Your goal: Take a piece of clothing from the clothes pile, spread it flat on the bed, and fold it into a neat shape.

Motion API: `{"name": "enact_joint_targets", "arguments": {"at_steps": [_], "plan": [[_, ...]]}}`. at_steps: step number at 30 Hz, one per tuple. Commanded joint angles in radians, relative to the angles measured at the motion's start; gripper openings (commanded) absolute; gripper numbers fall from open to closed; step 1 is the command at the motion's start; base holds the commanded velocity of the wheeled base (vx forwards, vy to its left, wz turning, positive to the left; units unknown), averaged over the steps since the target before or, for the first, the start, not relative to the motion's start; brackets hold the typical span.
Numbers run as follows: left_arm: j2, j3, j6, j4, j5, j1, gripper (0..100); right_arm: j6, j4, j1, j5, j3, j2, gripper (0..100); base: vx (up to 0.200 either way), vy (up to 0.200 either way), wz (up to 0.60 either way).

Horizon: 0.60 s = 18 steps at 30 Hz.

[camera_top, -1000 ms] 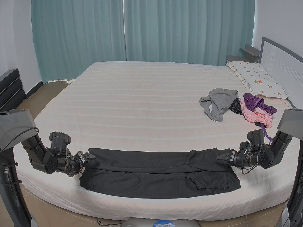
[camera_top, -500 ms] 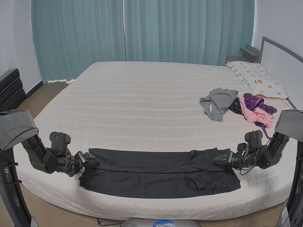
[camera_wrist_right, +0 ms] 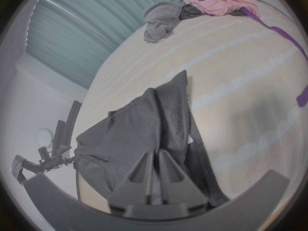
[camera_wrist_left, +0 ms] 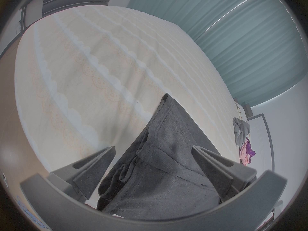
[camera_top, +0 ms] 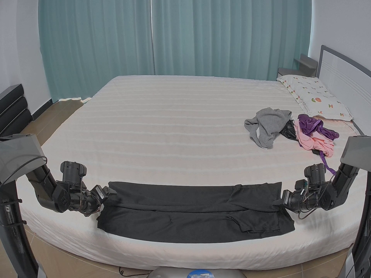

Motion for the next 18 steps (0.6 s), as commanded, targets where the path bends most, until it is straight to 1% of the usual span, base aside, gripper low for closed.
{"name": "enact_joint_targets", "arguments": {"at_steps": [1,5,11,14,17,18], "plan": [[-0.002,-0.001,-0.001,0.001,0.000,0.001,100,-0.004,-0.001,-0.006,0.001,0.014,-0.012,100,0.000,0.000,0.00],[-0.002,-0.003,-0.001,0.003,0.000,0.002,100,-0.004,-0.003,-0.015,0.004,0.011,-0.014,100,0.000,0.000,0.00],[-0.001,-0.028,0.024,0.004,-0.002,0.002,100,0.037,-0.030,-0.040,0.027,-0.006,-0.023,100,0.000,0.000,0.00],[-0.002,-0.052,0.071,0.012,-0.009,-0.001,100,0.088,-0.076,-0.046,0.029,-0.003,-0.022,100,0.000,0.000,0.00],[-0.002,-0.060,0.111,0.023,-0.009,-0.008,100,0.102,-0.110,-0.049,0.029,0.002,-0.018,100,0.000,0.000,0.00],[0.002,-0.063,0.143,0.029,-0.009,-0.011,100,0.105,-0.121,-0.049,0.029,0.006,-0.017,100,0.000,0.000,0.00]]}}
